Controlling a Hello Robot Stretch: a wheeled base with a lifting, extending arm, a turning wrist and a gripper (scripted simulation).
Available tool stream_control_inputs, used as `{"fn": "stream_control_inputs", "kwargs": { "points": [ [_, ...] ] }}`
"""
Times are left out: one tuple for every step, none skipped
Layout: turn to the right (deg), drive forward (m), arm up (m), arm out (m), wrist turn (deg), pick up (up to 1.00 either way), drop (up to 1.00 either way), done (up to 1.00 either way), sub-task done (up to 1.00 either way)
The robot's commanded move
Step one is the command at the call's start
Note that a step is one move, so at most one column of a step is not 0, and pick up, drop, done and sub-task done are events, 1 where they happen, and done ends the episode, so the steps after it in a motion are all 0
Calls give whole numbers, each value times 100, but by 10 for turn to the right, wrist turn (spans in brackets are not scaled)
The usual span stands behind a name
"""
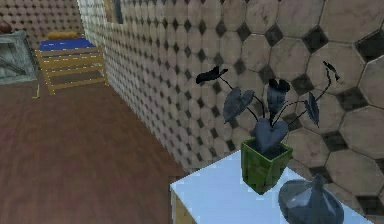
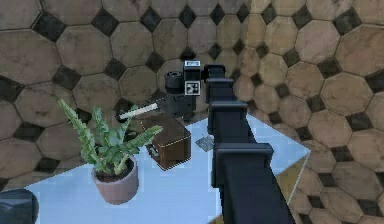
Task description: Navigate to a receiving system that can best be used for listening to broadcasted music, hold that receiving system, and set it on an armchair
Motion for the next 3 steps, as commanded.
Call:
{"fn": "stream_control_inputs", "kwargs": {
  "points": [
    [0, 0, 0, 0, 210, 0, 0, 0, 0],
    [0, 0, -26, 0, 0, 0, 0, 0, 0],
    [0, 0, 0, 0, 0, 100, 0, 0, 0]
  ]
}}
